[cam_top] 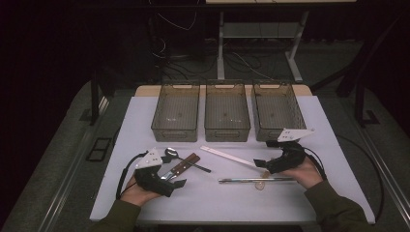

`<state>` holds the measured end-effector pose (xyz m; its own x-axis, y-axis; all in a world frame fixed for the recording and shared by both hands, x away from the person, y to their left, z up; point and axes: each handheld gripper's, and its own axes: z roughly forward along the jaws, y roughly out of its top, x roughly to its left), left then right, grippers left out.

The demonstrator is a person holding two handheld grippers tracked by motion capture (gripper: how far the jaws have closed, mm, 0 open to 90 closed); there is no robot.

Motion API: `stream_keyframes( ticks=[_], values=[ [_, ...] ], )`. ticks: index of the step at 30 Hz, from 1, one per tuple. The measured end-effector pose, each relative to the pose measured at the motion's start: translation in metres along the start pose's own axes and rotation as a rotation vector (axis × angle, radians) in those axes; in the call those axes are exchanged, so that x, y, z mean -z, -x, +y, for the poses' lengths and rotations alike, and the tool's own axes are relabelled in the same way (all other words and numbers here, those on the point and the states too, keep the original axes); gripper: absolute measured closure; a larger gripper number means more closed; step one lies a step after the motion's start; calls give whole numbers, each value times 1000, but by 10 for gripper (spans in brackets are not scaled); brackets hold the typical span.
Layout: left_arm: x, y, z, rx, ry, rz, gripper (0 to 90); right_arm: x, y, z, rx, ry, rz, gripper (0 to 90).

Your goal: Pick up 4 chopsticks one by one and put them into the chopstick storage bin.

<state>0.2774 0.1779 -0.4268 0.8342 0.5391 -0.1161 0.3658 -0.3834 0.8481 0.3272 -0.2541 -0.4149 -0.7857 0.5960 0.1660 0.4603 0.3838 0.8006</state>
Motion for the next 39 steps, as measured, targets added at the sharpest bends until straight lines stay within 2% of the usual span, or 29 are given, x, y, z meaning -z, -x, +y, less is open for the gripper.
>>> stream_keyframes(
  ticks=[6,8,12,20,21,26,30,39],
  values=[
    [0,0,0,-2,0,-2,3,-6,3,4,-1,-16,10,88],
    [0,0,0,-1,1,-2,4,-8,3,8,3,-17,21,143],
    [0,0,0,-3,0,-3,4,-12,5,11,7,-20,26,148],
    [0,0,0,-4,-1,-5,5,-21,9,16,10,-36,34,225],
    [0,0,0,-5,-1,-6,5,-22,10,17,12,-38,42,269],
    [1,1,0,-5,2,-8,7,-24,10,17,29,-61,44,345],
    [0,1,0,-10,-3,-10,8,-24,9,16,46,-85,51,480],
    [0,1,0,-9,-3,-11,9,-26,7,15,62,-130,77,658]
  ],
)
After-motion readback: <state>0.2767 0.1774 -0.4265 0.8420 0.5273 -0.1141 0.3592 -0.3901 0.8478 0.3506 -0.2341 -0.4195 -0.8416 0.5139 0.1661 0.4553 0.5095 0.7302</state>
